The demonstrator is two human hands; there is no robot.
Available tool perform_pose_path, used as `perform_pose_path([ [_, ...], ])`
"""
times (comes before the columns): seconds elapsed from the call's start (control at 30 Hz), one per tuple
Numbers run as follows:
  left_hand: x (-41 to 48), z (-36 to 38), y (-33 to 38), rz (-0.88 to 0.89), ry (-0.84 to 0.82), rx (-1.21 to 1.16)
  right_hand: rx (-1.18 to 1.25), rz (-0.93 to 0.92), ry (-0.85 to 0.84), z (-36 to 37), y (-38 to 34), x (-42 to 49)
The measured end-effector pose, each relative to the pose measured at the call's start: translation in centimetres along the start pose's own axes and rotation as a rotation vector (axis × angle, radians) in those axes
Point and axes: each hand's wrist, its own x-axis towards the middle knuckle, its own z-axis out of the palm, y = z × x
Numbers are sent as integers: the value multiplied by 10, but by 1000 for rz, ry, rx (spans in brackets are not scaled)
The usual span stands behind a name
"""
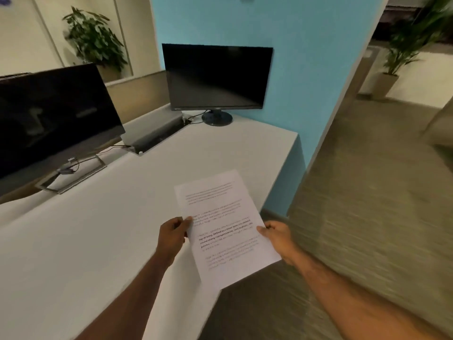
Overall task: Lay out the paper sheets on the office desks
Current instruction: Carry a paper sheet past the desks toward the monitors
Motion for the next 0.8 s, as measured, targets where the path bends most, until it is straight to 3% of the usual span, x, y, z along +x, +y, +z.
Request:
perform_pose_path([
  [0.33,124,-17,9,-87,135,49,-171,-49,-127,43,-60,170],
  [0.6,165,-23,-3,-177,379,76,-312,-124,-305,85,-80,301],
  [0.7,169,-12,-8,-172,462,397,-348,-156,-384,96,-91,342],
  [0.8,175,15,-15,-66,364,888,-368,-178,-471,101,-101,373],
])
